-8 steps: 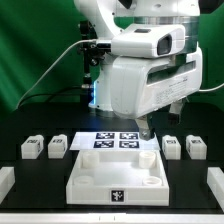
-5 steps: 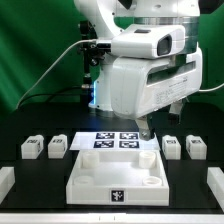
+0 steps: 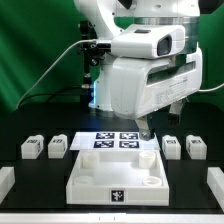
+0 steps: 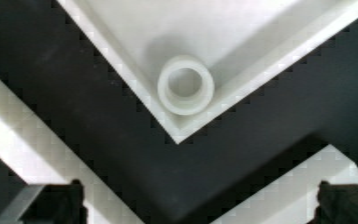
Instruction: Assemble one leg
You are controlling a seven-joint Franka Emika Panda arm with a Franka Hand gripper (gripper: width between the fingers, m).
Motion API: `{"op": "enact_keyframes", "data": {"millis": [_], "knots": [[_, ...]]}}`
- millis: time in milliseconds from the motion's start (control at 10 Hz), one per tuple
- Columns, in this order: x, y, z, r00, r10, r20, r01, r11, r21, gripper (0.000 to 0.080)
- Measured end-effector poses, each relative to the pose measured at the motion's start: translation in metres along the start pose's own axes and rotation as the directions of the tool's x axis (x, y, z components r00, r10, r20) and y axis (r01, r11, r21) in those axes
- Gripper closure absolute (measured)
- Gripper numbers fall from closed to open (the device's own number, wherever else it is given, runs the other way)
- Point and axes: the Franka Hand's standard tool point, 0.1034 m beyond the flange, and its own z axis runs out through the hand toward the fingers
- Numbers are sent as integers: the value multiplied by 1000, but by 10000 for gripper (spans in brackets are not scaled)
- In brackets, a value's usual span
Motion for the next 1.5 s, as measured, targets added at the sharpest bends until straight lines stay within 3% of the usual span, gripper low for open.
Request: {"op": "enact_keyframes", "data": {"millis": [400, 600, 800, 1300, 1500], "knots": [[-4, 0, 2, 975, -224, 2, 224, 975, 0, 150], [-35, -17, 12, 857, -515, 8, 515, 857, -16, 150], [-56, -21, 19, 752, -659, 9, 659, 752, -17, 150], [-58, -23, 22, 750, -661, 8, 661, 750, -10, 150], [-85, -61, 48, 740, -672, 4, 672, 740, -10, 150]]}}
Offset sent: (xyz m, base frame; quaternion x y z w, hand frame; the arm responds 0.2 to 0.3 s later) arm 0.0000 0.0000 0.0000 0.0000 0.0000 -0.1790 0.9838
